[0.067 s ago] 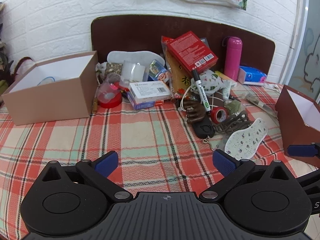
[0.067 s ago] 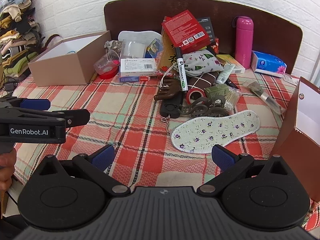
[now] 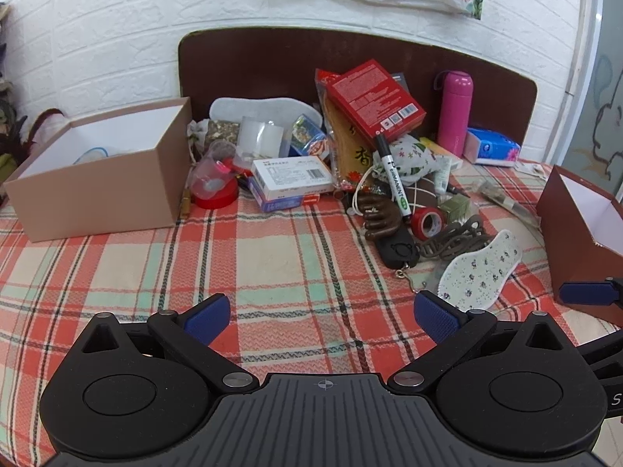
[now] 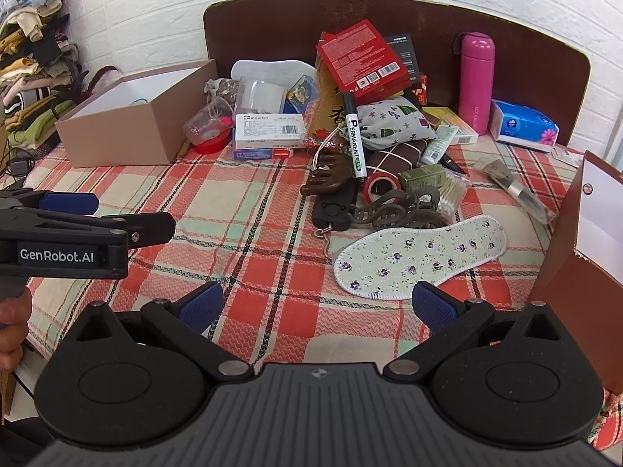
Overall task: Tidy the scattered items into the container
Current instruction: 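Move the left tool toward the white floral insole on the table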
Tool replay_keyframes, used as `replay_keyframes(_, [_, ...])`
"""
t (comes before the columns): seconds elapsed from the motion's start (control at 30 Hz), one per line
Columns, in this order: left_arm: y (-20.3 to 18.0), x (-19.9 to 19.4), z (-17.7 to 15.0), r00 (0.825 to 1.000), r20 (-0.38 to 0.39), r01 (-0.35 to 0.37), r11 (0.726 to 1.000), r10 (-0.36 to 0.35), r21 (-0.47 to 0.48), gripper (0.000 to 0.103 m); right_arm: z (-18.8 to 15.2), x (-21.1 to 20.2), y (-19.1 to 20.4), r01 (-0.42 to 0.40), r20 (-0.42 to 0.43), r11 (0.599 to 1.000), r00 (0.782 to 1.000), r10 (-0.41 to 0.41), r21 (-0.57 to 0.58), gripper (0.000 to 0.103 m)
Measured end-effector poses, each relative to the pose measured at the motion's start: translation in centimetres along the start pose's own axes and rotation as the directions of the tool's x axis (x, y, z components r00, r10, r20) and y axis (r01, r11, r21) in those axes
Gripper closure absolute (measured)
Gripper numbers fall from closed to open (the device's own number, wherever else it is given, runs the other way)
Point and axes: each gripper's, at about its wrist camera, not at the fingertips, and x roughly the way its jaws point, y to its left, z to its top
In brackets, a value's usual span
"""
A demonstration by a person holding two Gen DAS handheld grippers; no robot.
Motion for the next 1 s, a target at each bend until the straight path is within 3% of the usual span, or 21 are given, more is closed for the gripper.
replay_keyframes(1.0, [-0.3, 3.0, 0.4, 0.996, -0.07, -0.051, 0.999, 0.05, -0.006, 0.0, 0.6, 3.6, -2.1, -0.007, -0.047, 1.0, 0.999, 0.009, 0.03, 0.0])
